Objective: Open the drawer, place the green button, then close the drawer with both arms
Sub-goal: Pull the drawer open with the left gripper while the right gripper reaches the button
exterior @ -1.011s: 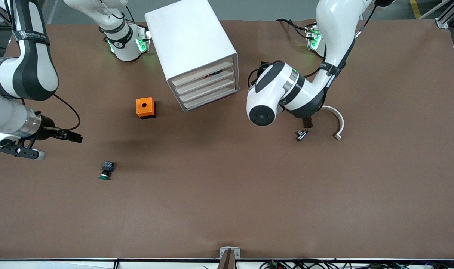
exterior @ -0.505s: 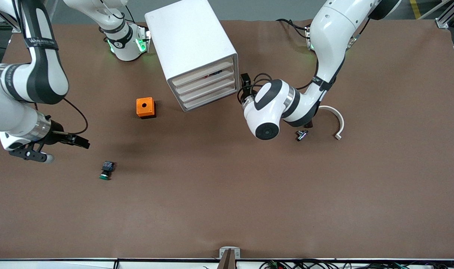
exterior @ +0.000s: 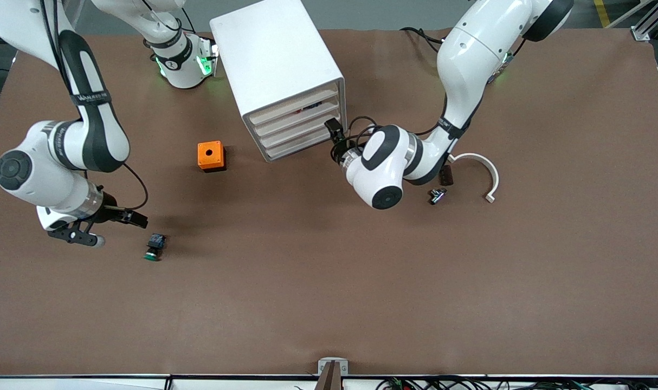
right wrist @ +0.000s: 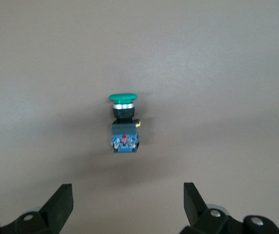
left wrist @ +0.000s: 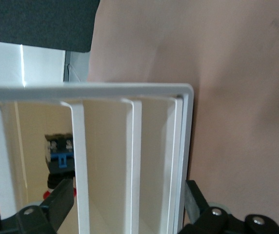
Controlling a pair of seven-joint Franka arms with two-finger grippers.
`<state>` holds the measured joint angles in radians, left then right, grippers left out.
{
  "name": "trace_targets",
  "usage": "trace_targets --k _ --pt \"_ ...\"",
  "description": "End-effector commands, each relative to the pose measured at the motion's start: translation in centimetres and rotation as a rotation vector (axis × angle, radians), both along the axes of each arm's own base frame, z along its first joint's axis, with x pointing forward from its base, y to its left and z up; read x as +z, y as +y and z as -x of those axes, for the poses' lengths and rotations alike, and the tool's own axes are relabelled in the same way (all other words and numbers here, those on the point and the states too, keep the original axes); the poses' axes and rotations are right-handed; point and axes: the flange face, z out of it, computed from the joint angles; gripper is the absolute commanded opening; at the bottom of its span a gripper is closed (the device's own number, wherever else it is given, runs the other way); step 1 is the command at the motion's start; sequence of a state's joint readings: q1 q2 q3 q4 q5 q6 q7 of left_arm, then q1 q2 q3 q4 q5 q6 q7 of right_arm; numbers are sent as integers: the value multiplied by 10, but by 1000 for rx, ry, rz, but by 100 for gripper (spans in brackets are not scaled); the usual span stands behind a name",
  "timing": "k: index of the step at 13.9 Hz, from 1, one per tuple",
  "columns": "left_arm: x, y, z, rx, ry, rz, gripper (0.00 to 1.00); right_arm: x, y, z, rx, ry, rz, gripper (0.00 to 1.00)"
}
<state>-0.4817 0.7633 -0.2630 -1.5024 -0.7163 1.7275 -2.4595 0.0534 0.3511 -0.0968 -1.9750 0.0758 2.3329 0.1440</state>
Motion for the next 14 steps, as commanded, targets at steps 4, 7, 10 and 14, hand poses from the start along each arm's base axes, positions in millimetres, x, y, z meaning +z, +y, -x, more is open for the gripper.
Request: trace_targets --k 4,7,10,14 --pt "-29 -42 6 90 77 42 97 -51 12 -18 59 -46 13 100" --pt "-37 -48 14 100 103 30 90 -68 18 -21 90 -48 19 100" --pt "-47 -52 22 99 122 6 61 -83 20 -19 112 -26 26 100" --pt "-50 -64 37 70 122 2 61 -95 17 -18 163 -33 32 100"
